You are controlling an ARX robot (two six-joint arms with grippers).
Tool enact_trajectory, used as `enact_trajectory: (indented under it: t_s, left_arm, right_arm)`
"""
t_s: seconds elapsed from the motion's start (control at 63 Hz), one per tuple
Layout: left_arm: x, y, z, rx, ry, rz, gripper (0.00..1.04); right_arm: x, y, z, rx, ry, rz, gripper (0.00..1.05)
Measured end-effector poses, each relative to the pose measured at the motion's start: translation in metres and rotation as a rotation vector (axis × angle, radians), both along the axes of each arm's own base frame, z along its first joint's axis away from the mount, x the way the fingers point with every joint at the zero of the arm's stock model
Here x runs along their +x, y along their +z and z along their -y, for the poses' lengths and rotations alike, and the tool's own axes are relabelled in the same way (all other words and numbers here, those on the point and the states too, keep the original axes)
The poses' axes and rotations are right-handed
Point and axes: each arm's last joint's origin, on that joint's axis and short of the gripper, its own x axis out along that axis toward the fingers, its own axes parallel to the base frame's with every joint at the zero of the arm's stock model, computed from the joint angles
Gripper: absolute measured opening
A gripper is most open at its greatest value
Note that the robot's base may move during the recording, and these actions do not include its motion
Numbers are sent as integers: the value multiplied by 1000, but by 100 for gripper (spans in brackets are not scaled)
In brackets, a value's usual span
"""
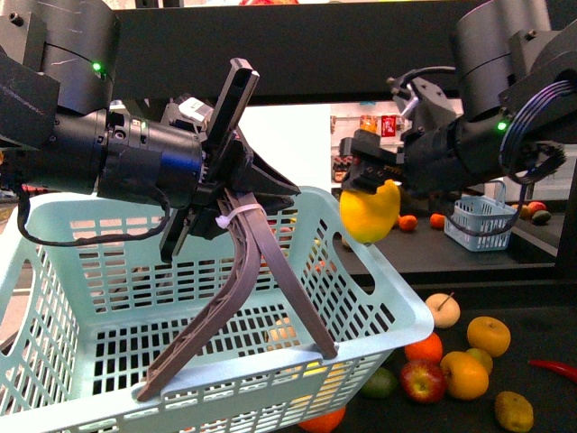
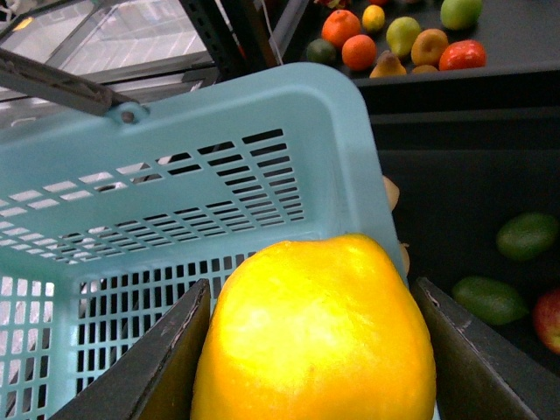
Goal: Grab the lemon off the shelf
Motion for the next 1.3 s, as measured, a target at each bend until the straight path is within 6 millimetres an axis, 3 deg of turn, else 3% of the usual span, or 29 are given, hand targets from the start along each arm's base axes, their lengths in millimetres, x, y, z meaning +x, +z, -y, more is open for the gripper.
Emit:
enact_trajectory:
  t_s: [0.238,0.397,0.667,0.762,0.905,1.001,1.159,1.302]
  left_arm:
    - [0,0,0,0,0,0,11]
    - [0,0,0,-1,-1,0,11]
    - [0,0,0,0,1,0,11]
    - [0,-1,0,-2,0,-6,11]
    - [0,-1,0,2,4,-2,11]
    - [0,-1,0,-1,2,-7,11]
    - [0,-1,0,0,3,-6,11]
    - [0,-1,0,0,1,-6,11]
  right_arm:
    - [4,-20,-17,-11,32,-42,62]
    - [3,-23,-23,-23,44,-43,62]
    - [4,-14,-13,-27,23,15,99]
    - [-3,3,2,-40,-21,81,97]
    - [-34,39,37,-86,-143,205,97]
    - [-64,49,60,-94,-206,245,97]
    - [-124,35,89,-158,-335,246,97]
    - [-182,14,99,-195,-359,223,97]
